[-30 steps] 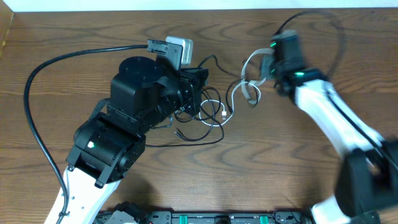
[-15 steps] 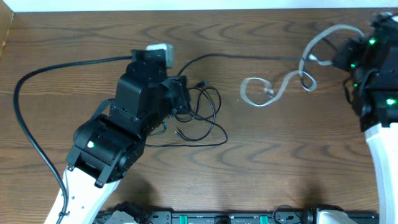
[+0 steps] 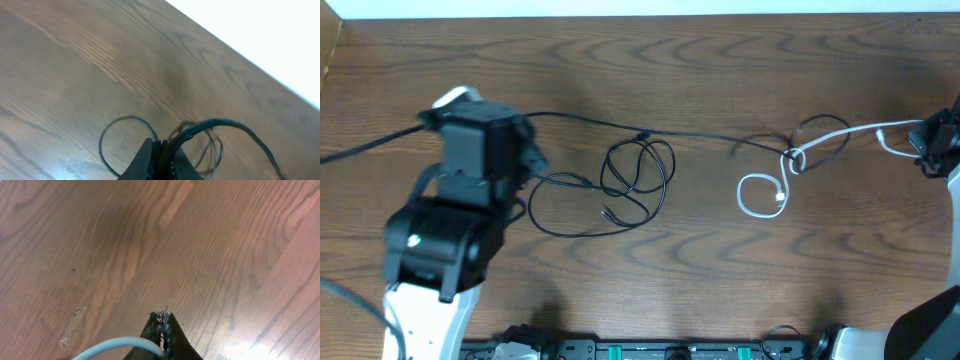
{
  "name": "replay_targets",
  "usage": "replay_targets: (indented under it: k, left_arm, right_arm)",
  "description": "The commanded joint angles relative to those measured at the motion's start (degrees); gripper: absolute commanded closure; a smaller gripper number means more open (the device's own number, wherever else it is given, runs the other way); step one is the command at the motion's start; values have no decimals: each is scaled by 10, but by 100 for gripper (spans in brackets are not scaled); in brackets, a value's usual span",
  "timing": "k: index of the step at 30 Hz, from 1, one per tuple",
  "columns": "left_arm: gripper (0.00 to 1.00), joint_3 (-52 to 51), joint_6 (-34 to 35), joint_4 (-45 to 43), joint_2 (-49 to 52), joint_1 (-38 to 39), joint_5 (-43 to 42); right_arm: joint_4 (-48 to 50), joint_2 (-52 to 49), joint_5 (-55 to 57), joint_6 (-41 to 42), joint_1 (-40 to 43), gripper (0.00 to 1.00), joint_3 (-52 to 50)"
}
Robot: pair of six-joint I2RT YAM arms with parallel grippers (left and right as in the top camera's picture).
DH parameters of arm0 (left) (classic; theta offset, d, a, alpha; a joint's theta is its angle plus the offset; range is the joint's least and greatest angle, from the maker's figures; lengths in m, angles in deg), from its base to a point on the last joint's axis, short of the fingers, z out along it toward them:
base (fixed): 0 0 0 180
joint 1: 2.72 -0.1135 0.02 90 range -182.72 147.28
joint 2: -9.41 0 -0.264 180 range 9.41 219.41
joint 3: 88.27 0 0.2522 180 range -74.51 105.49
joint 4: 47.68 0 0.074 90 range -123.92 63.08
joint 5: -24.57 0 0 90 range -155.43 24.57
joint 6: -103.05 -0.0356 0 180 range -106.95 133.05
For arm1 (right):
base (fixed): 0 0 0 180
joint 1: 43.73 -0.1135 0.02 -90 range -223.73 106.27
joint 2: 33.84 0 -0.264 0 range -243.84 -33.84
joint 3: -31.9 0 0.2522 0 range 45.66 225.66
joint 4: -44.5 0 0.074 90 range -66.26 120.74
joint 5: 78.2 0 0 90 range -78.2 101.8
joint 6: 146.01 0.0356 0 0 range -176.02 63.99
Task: Untangle cables
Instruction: 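Stretch the white cable far right with the right gripper, left holding black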
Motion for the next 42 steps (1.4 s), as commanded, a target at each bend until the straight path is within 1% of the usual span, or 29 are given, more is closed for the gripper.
replay_targets:
  k: [1,4,8,10,16,19,21,23,24,27,28,30,32,33,34,35,36,37,38,40,41,42]
  left_arm:
    - [93,9,19,3,-22,-33,-15]
    - [93,9,19,3,-29,-49,-17]
    - [93,9,19,3,-38,-80,-17]
    - [92,9,19,4,-42,-95,-19]
    - [92,9,19,5,-42,-101,-54]
    - [93,9,18,5,-42,-101,-54]
    - [92,9,18,5,-43,-101,-51]
    - [93,9,14,6,-45,-104,-40]
    - [92,9,14,8,-47,-107,-32]
    - [93,9,14,16,-49,-119,-17]
    - [92,9,14,19,-49,-126,-18]
    - [93,9,14,23,-48,-132,-28]
    - [92,9,14,22,-48,-132,-44]
    - [93,9,14,22,-48,-132,-53]
    - [93,9,14,22,-47,-132,-68]
    - [92,9,13,22,-47,-132,-75]
    - [92,9,7,22,-47,-132,-84]
    - [92,9,-1,22,-47,-132,-91]
    - [93,9,-4,22,-47,-132,-98]
    - [93,9,-11,22,-47,-132,-123]
    - [92,9,-19,20,-47,-132,-139]
    - [93,9,-27,19,-46,-132,-154]
  right_arm:
    - [4,0,-25,22,1,99,0]
    - [6,0,-51,22,2,99,0]
    - [-12,0,-8,38,2,99,0]
    - [-15,0,-7,46,2,98,0]
    - [-12,0,-126,45,1,99,0]
    - [-19,0,-148,44,-7,99,0]
    - [-22,0,-141,23,-15,99,-1]
    - [-31,0,-98,16,-18,99,-1]
    - [-41,0,-65,29,-18,98,-1]
    - [-79,0,47,118,-15,99,-2]
    - [-87,0,61,136,-15,98,-2]
    - [-85,0,44,139,-16,99,-3]
    - [-75,0,-9,125,-17,99,-5]
    - [-69,0,-35,114,-18,97,-6]
    - [-61,-1,-70,99,-20,87,-8]
    - [-58,-1,-87,90,-22,80,-9]
    - [-57,-1,-105,83,-24,70,-9]
    - [-57,-1,-120,75,-28,63,-9]
    - [-57,-1,-134,65,-31,52,-9]
    - [-57,-1,-171,40,-42,18,-9]
    - [-57,-1,-193,24,-48,8,-9]
    - [-57,-1,-216,8,-55,1,-9]
